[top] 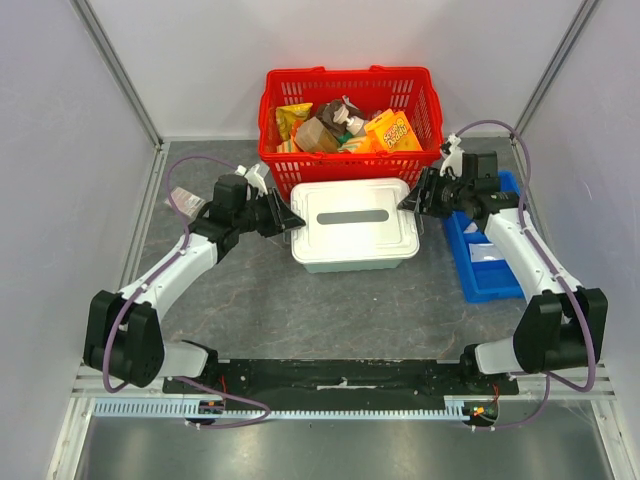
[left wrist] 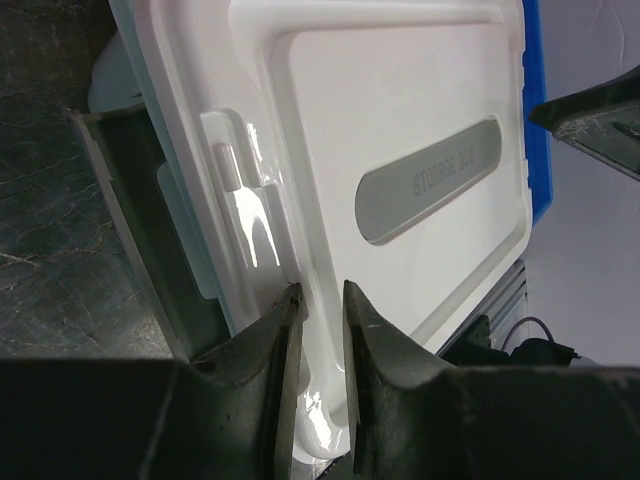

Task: Organize the chemistry lab equipment

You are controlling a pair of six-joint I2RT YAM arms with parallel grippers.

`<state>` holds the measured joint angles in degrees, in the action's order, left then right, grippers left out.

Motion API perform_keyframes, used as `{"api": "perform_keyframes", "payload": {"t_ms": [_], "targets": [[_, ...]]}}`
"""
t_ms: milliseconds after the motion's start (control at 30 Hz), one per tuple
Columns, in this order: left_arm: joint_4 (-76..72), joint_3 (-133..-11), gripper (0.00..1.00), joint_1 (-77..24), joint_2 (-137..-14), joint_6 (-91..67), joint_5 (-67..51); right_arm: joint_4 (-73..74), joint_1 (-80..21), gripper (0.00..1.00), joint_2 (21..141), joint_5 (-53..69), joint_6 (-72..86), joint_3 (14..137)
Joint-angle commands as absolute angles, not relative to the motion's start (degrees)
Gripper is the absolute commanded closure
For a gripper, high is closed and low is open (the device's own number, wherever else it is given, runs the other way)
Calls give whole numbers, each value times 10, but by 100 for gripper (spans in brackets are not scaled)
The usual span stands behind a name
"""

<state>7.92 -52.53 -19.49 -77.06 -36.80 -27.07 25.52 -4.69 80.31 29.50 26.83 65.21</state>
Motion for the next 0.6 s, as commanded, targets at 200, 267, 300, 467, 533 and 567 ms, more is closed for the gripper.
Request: {"api": "perform_keyframes", "payload": {"t_ms": [200,267,300,467,533,567], "targets": [[87,-521,71,-204,-795,-336,-240,258,-68,44,828,161,200,646],[89,-520,71,-205,-796,-335,-235,243,-69,47,840,170,200,640],[91,-522,71,-207,-798,-335,-232,237,-68,48,845,173,201,637],[108,-529,71,-209,-806,-330,-214,209,-69,53,853,163,211,623],[110,-530,71,-210,-807,-327,-210,189,-69,53,850,164,215,614],[110,-530,71,-209,-806,-327,-209,180,-69,53,850,168,217,608]]}}
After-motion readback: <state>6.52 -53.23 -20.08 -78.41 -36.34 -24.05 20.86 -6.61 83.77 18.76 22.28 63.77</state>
